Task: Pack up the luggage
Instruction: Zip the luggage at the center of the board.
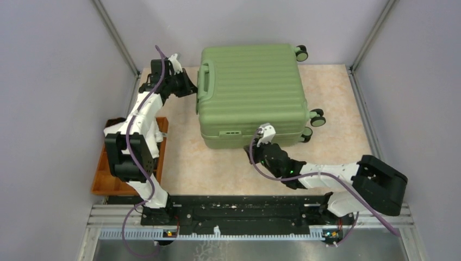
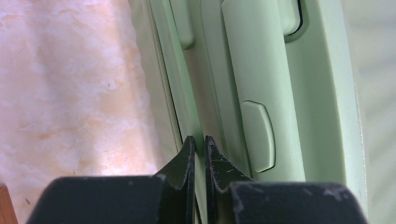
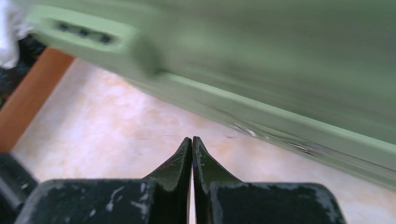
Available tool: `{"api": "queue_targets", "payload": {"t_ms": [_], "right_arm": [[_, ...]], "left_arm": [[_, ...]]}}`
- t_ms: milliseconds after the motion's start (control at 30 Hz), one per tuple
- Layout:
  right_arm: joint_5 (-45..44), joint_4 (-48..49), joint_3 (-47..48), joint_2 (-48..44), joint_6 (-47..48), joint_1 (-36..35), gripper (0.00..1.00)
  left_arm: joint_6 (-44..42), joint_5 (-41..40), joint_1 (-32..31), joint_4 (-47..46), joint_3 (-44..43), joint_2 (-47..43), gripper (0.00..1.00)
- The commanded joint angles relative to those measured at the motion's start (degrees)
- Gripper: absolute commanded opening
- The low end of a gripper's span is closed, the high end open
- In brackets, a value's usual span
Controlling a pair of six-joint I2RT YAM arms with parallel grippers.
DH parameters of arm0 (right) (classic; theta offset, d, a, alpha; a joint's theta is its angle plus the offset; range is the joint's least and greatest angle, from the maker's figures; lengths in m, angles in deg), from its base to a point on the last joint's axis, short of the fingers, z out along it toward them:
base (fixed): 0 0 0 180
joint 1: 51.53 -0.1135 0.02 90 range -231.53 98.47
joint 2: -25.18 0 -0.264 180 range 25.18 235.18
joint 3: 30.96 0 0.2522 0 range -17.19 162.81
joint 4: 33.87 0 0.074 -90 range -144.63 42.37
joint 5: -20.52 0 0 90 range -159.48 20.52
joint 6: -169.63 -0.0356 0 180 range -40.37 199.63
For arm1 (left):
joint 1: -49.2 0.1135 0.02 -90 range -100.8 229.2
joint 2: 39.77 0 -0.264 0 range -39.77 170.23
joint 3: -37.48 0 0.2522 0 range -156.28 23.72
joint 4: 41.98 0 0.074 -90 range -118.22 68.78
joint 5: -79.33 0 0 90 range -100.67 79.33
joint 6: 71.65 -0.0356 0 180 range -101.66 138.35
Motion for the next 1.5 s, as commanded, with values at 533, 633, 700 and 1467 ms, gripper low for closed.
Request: {"api": "queue_targets", "payload": {"t_ms": [533, 633, 700, 1467], "right_arm": [[-5.52, -4.15, 7.33, -1.08, -3.33, -3.79, 0.56], [-6.12, -13.83, 1.83, -13.46, -2.25, 0.78, 0.6], [-5.71, -17.59, -1.74, -19.95, -0.88, 3.65, 0.59], [5.57, -10.53, -12.67, -27.13, -2.53, 14.23, 0.53]], "left_arm": [[2.37, 15.34, 0.78, -7.32, -1.99, -7.41, 0.0], [1.3, 15.6, 2.16, -8.07, -1.93, -8.4, 0.0], [0.83, 15.87, 2.16, -8.93, -1.93, -8.8, 0.0], [-4.7, 8.87, 2.94, -3.55, 4.0, -1.04, 0.44]]}}
